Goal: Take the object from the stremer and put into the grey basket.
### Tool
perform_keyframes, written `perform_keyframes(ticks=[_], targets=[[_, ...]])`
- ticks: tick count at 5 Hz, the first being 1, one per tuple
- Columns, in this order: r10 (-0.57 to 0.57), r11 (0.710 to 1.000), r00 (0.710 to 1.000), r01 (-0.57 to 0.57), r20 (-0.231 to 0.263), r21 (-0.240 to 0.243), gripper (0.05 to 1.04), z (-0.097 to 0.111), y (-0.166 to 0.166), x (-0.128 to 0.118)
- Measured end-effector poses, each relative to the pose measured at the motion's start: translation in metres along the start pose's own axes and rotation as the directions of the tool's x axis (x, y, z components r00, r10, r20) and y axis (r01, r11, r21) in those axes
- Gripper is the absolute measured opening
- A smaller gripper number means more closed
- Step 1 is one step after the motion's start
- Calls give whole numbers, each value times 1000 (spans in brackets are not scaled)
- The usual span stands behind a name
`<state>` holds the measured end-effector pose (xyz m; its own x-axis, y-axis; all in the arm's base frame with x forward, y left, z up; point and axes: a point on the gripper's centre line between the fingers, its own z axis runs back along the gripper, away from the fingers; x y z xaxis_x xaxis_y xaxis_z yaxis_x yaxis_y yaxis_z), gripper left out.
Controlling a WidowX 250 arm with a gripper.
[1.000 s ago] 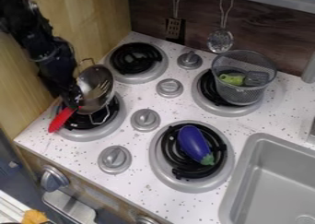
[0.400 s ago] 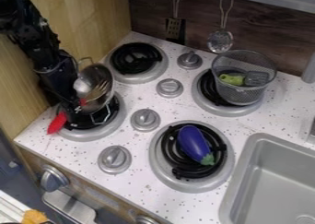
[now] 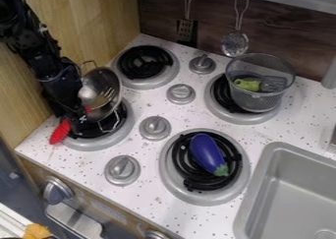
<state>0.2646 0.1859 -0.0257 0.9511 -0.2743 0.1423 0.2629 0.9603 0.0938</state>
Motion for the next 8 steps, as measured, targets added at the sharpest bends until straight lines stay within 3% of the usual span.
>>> perform_keyframes(ticks=[1, 2, 3, 4, 6, 8], targets=[[4, 1000, 1000, -4, 6, -4, 953, -1, -1, 1], [2, 1000, 1000, -2, 13, -10, 731, -3, 0, 2], [-14, 1000, 1000, 14, 2, 3, 449, -3, 2, 1], [-11, 1000, 1000, 11, -12, 14, 356, -1, -1, 1], [12, 1000, 999, -12, -49, -14, 356, 3, -14, -5], [26, 999, 999, -24, -42, 44, 356, 31, -17, 2]])
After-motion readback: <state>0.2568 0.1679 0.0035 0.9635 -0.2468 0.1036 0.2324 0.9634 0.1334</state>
